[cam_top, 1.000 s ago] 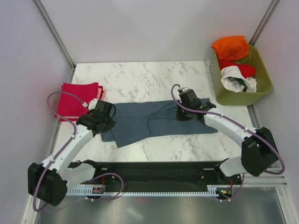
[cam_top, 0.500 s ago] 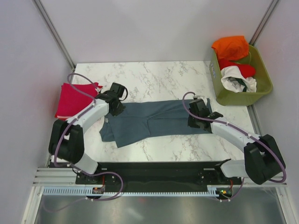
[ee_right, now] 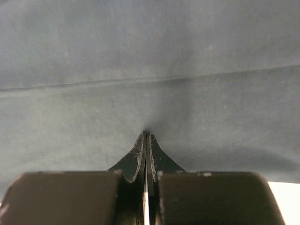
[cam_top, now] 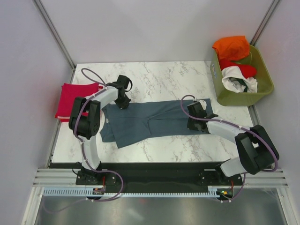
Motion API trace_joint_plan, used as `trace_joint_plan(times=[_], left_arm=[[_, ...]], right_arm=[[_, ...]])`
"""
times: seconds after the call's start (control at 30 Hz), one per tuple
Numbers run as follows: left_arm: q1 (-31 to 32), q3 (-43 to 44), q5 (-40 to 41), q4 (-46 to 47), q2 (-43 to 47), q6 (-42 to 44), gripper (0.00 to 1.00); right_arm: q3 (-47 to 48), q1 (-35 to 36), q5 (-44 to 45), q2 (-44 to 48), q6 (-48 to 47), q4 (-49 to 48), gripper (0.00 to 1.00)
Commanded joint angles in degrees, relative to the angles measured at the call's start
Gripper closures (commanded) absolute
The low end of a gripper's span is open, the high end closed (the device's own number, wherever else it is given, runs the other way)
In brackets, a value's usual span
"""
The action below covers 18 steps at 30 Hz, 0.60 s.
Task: Fold and stack the t-shirts
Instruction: Fold the tshirt
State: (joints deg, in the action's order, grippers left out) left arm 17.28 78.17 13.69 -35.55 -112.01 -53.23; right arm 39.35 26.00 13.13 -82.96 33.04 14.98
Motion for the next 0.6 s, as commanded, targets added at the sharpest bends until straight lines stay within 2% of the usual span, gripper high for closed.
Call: trace_joint_plan(times=[0.0, 0.13, 0.23, 0.27, 0.33, 0.37, 0.4, 0.5, 0.57], left_arm=[[-0.4, 6.44, -2.26, -0.57, -4.09, 2.6, 0.98], [-0.93, 16.81, -4.64, -4.94, -12.43, 7.43, 0.98], [-1.11, 26.66, -4.81, -8.73, -18.5, 10.24, 0.98], [-1.28, 29.38, -6.12, -9.27, -20.34, 10.86, 0.98], [-1.46, 38.6, -8.49, -10.32, -26.05, 13.32, 0.98], [-1.54, 42.55, -11.12, -12.5, -28.16, 13.59, 0.98], [-1.63, 50.42, -12.8, -13.22, -32.53, 14.03, 0.98], [-1.63, 62.31, -21.06, -13.14, -37.66, 12.81, 0.98], [-1.55, 65.0, -26.24, -8.07, -40.48, 9.56, 0.98]], right_arm=[[-0.94, -0.07, -1.52, -0.98, 2.29, -0.74, 1.0], [-2.17, 0.98, -5.55, 0.86, 3.17, 0.3, 1.0], [-2.61, 6.85, -5.4, 3.06, 6.85, 1.27, 1.0], [-2.62, 11.31, -5.04, 3.24, 10.26, 1.02, 1.0], [-2.35, 15.64, -6.52, 2.11, 13.27, -1.43, 1.0], [-1.83, 19.92, -7.32, -0.25, 15.72, -2.23, 1.0], [-1.04, 22.23, -6.89, -1.75, 16.7, -3.11, 1.0], [5.1, 29.36, -5.3, -9.4, 17.24, -4.35, 1.0], [9.94, 32.62, -6.36, -13.71, 16.36, -7.06, 1.0]])
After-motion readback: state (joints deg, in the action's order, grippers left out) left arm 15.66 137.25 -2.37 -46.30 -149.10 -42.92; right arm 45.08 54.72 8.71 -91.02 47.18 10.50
